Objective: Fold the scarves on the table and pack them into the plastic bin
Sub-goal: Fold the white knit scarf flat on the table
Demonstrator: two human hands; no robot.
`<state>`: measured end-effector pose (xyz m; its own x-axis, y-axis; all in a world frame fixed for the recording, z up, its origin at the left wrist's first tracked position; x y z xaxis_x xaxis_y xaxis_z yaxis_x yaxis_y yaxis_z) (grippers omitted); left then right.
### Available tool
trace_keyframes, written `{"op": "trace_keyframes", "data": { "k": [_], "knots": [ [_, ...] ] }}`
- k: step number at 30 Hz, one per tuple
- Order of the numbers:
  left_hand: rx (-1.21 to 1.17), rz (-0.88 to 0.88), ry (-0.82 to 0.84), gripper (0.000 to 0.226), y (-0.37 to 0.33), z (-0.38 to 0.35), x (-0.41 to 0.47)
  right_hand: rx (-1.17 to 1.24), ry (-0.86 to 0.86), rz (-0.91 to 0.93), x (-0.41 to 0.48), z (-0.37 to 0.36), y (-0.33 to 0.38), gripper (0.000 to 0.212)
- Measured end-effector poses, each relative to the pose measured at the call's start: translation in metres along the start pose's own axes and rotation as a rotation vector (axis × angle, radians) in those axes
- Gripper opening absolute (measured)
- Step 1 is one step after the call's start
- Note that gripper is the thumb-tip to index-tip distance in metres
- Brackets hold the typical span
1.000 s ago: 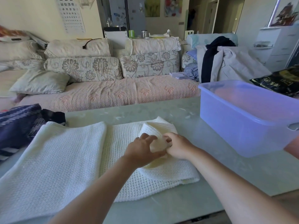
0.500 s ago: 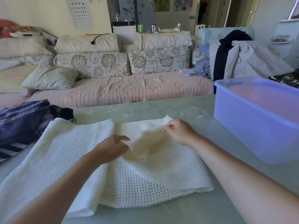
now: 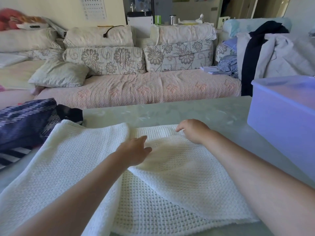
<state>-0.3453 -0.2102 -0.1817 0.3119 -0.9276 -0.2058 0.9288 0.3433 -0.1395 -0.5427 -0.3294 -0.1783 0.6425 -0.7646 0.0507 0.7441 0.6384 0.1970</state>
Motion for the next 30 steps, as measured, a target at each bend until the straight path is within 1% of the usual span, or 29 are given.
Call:
{"op": "trace_keyframes", "data": {
  "k": [1, 3, 6, 8, 10, 12, 14, 15, 16, 17, 18, 19, 20, 21, 22, 23, 24, 25, 26, 27, 29, 30],
  "knots": [
    [0.052, -0.031, -0.031, 0.058, 0.0, -0.001, 0.002, -0.024, 0.064, 0.009, 0.0, -0.004, 0.001, 0.048],
    [0.079, -0.083, -0.097, 0.052, -0.001, -0.003, 0.007, -0.066, 0.126, 0.03, 0.0, -0.007, 0.002, 0.046],
    [0.032, -0.117, -0.083, 0.057, -0.005, -0.007, 0.014, -0.144, 0.17, 0.031, -0.003, -0.004, -0.001, 0.041],
    [0.045, -0.117, -0.134, 0.056, -0.007, -0.003, 0.019, -0.155, 0.149, 0.001, -0.005, 0.001, -0.007, 0.034],
    [0.015, -0.149, -0.259, 0.043, -0.008, 0.009, 0.019, -0.095, 0.021, -0.044, -0.009, 0.01, -0.016, 0.025],
    [-0.035, -0.235, -0.426, 0.03, -0.01, 0.027, 0.01, -0.055, -0.18, -0.111, -0.019, 0.026, -0.028, 0.022],
    [-0.086, -0.405, -0.616, 0.024, -0.014, 0.048, -0.008, -0.084, -0.355, -0.157, -0.032, 0.042, -0.038, 0.024],
    [-0.115, -0.511, -0.663, 0.021, -0.017, 0.057, -0.02, -0.108, -0.399, -0.174, -0.038, 0.047, -0.041, 0.024],
    [-0.126, -0.596, -0.625, 0.018, -0.021, 0.058, -0.028, -0.141, -0.393, -0.194, -0.043, 0.049, -0.043, 0.024],
    [-0.121, -0.638, -0.52, 0.017, -0.027, 0.055, -0.033, -0.184, -0.335, -0.206, -0.046, 0.047, -0.044, 0.025],
    [-0.106, -0.63, -0.366, 0.02, -0.031, 0.046, -0.036, -0.23, -0.245, -0.204, -0.047, 0.041, -0.045, 0.026],
    [-0.113, -0.58, -0.192, 0.025, -0.035, 0.034, -0.038, -0.271, -0.151, -0.194, -0.048, 0.033, -0.045, 0.028],
    [-0.15, -0.493, -0.02, 0.031, -0.038, 0.019, -0.038, -0.294, -0.078, -0.182, -0.049, 0.026, -0.044, 0.028],
    [-0.2, -0.395, 0.09, 0.039, -0.038, 0.007, -0.035, -0.301, -0.04, -0.174, -0.05, 0.022, -0.043, 0.027],
    [-0.247, -0.322, 0.104, 0.046, -0.038, 0.001, -0.031, -0.288, -0.03, -0.171, -0.051, 0.02, -0.044, 0.027],
    [-0.278, -0.274, 0.05, 0.049, -0.039, 0.002, -0.026, -0.261, -0.037, -0.167, -0.052, 0.019, -0.045, 0.026],
    [-0.3, -0.226, -0.026, 0.045, -0.038, 0.005, -0.019, -0.227, -0.055, -0.159, -0.052, 0.021, -0.045, 0.024],
    [-0.302, -0.179, -0.098, 0.036, -0.035, 0.009, -0.011, -0.192, -0.079, -0.148, -0.052, 0.022, -0.045, 0.021],
    [-0.297, -0.131, -0.128, 0.025, -0.03, 0.01, -0.003, -0.16, -0.102, -0.138, -0.052, 0.024, -0.045, 0.017],
    [-0.289, -0.094, -0.117, 0.021, -0.026, 0.009, 0.003, -0.134, -0.118, -0.137, -0.052, 0.026, -0.045, 0.014],
    [-0.243, -0.053, -0.014, 0.036, -0.018, -0.004, 0.013, -0.091, -0.144, -0.155, -0.052, 0.026, -0.048, 0.012],
    [-0.21, -0.04, 0.006, 0.042, -0.015, -0.008, 0.017, -0.073, -0.162, -0.165, -0.051, 0.025, -0.05, 0.012]
  ]
}}
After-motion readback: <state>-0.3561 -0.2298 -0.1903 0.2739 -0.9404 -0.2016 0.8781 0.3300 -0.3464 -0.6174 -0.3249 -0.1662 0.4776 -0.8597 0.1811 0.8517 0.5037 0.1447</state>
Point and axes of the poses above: each hand's wrist, its own x-axis towards the middle knuckle, its own z-axis out of the back of the hand, y = z × x, the point moved 8 cm from there along x, towards the middle knuckle, and after that the axes turned 13 degrees about z, right-handed, at the moved point
